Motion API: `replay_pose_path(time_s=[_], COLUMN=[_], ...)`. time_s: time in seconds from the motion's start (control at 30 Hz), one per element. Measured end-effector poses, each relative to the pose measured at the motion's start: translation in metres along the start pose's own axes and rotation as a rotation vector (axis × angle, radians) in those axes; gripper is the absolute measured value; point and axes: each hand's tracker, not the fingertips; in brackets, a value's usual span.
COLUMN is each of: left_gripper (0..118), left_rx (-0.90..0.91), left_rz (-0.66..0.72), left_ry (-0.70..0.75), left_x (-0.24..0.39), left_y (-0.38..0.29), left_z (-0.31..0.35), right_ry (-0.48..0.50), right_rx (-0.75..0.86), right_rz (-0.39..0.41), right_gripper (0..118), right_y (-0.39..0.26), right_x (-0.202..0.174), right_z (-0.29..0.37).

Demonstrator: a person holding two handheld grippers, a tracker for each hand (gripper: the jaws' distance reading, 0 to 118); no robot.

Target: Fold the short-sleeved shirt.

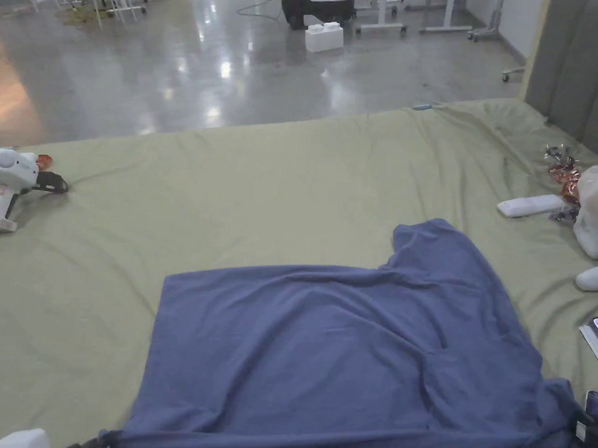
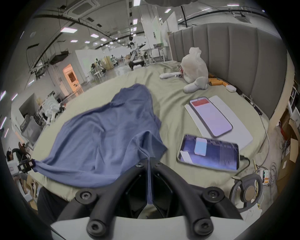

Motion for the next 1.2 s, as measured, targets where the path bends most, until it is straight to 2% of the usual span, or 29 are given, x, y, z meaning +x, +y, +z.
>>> replay_pose_path(time_s=[0.13,0.23,0.37,0.53,0.7,0.73,0.77,0.8,0.83,0.87,1.0,1.2], left_gripper=[5,5,5,5,5,8,26,49,73,85,85,85], left_rx=[0.0,-0.005,-0.049,-0.114,-0.149,-0.158,-0.165,-0.159,-0.155,-0.146,0.013,0.338], left_rz=[-0.044,-0.027,0.024,0.013,0.077,0.091,0.099,0.098,0.094,0.083,0.047,-0.026], left_ry=[0.004,0.001,0.003,0.036,0.065,0.059,0.054,0.058,0.066,0.073,0.049,0.006], left_x=[0.003,0.002,0.003,0.005,-0.002,-0.003,-0.004,-0.005,-0.005,-0.006,0.0,0.035], left_y=[0.038,0.068,0.102,0.119,0.118,0.117,0.115,0.113,0.112,0.112,0.119,0.122], left_z=[-0.032,-0.061,-0.112,-0.166,-0.193,-0.197,-0.199,-0.198,-0.195,-0.19,-0.135,-0.004], right_ry=[0.022,0.014,-0.03,-0.075,-0.082,-0.084,-0.083,-0.085,-0.076,-0.068,-0.029,0.088], right_rx=[0.043,0.06,0.006,-0.057,-0.079,-0.088,-0.092,-0.107,-0.126,-0.129,0.0,0.254], right_rz=[-0.029,-0.028,-0.034,-0.008,0.041,0.046,0.046,0.048,0.043,0.04,0.015,0.028], right_gripper=[0,0,0,0,1,3,24,51,71,75,75,74], right_y=[0.041,0.075,0.109,0.124,0.124,0.122,0.121,0.122,0.123,0.124,0.132,0.12], right_x=[-0.012,-0.023,-0.031,-0.034,-0.036,-0.036,-0.035,-0.033,-0.029,-0.027,-0.018,-0.031], right_z=[-0.029,-0.058,-0.111,-0.16,-0.185,-0.189,-0.192,-0.194,-0.194,-0.191,-0.15,-0.029])
